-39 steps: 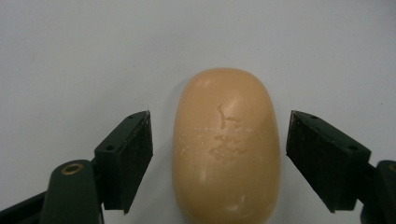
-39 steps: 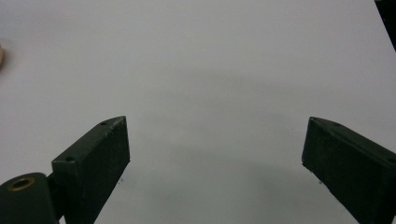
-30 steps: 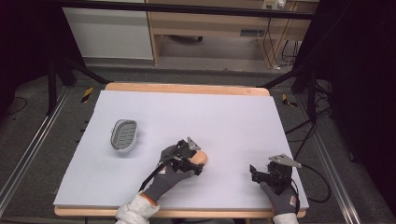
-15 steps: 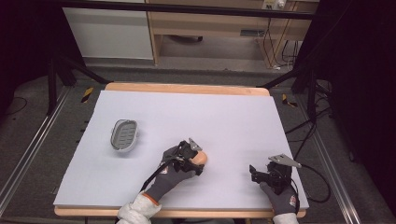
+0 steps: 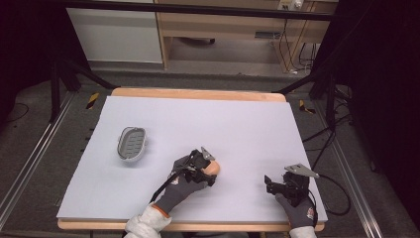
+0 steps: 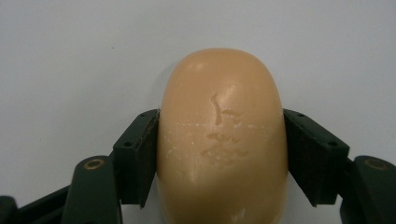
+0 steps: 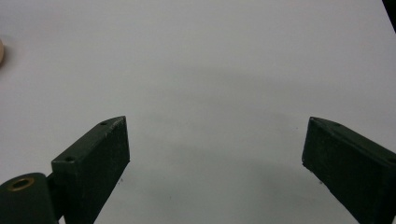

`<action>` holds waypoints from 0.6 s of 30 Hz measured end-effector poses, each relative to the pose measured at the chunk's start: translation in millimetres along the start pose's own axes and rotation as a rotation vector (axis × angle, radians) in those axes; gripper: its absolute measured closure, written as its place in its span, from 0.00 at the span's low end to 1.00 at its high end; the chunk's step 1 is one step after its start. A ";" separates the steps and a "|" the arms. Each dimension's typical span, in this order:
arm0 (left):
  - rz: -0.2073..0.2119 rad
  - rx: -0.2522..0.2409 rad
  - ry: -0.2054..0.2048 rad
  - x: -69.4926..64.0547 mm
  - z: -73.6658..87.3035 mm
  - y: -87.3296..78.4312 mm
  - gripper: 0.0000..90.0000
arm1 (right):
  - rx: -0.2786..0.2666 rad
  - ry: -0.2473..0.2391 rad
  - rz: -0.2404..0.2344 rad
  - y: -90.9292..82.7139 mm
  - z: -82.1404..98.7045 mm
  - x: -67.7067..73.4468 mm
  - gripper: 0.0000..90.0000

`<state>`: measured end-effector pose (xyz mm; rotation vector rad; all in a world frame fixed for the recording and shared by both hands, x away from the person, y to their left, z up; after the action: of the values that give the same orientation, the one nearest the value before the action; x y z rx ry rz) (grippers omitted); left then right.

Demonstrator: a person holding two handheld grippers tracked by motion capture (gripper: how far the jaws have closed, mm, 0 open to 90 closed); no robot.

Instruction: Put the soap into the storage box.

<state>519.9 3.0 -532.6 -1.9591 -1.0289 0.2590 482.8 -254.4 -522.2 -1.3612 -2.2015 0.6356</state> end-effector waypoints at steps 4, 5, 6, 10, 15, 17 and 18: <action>-0.010 -0.008 -0.005 -0.9 -0.5 0.1 0.35 | 0.000 0.002 0.001 0.0 0.0 0.0 0.09; -0.012 -0.009 -0.006 -1.1 -0.5 0.0 0.35 | 0.000 0.001 0.000 0.0 0.0 -0.1 0.09; -0.011 -0.008 -0.002 -1.1 -0.4 -0.2 0.35 | 0.000 0.001 0.000 0.1 0.0 -0.1 0.09; -0.001 -0.006 0.003 -2.1 0.1 -1.1 0.35 | -0.001 0.001 0.000 0.0 0.0 0.0 0.09; -0.002 -0.011 0.006 -1.1 0.0 -4.7 0.35 | 0.001 0.001 -0.002 0.0 0.0 -0.1 0.09; 0.002 -0.021 0.000 -0.5 -0.9 -7.5 0.35 | 0.000 0.001 0.000 0.0 0.0 -0.2 0.09; 0.004 -0.026 -0.003 -0.4 -1.3 -9.0 0.35 | 0.000 0.001 -0.001 0.1 0.1 -0.1 0.09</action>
<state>515.3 4.3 -525.0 -1.9851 -1.0357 0.2522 482.9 -254.5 -522.3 -1.3602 -2.2012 0.6348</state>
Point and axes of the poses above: each handheld gripper's, and its own axes: y roughly forward along the jaws, z roughly out of its underside, x roughly to its left, the point moved 8 cm from there along y, roughly forward along the jaws, and after that the axes turned 13 degrees about -z, right-handed, at the moved point
